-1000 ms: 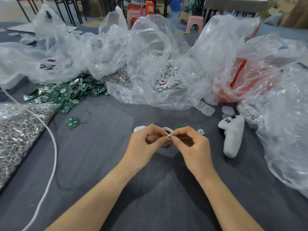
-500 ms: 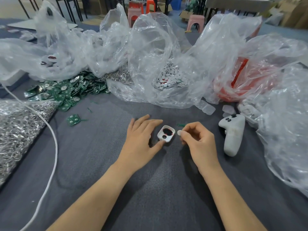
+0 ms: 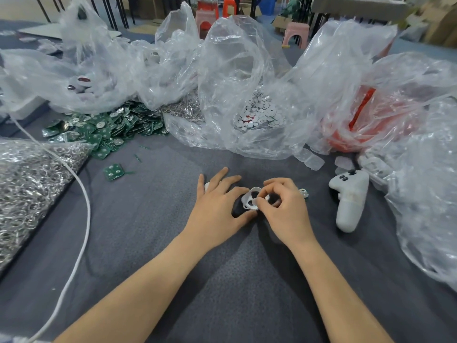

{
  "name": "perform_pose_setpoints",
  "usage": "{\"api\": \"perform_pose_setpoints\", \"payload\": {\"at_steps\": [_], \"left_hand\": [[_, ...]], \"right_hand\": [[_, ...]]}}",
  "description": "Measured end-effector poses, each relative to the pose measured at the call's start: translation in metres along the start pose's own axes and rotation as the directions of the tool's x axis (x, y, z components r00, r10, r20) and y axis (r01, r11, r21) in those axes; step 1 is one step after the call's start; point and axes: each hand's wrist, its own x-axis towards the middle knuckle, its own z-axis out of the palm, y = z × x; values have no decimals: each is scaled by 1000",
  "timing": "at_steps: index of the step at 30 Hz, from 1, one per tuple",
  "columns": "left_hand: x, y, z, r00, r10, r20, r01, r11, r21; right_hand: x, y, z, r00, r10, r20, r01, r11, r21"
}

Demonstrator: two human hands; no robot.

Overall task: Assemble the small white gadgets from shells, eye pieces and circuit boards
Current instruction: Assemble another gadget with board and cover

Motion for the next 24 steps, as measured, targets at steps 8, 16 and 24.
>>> {"api": "perform_pose_setpoints", "payload": {"at_steps": [8, 16, 24], "left_hand": [[-3, 1, -1, 1000, 18, 0, -18, 999, -46], [-5, 4, -1, 1000, 29, 1, -29, 999, -37], [-5, 4, -2, 999, 33, 19, -33, 999, -25]], "right_hand": [[-1, 0, -1, 999, 37, 32, -35, 998, -49], [7, -1, 0, 992, 92, 81, -86, 994, -74], [19, -5, -2, 969, 147, 199, -128, 986, -104]]}}
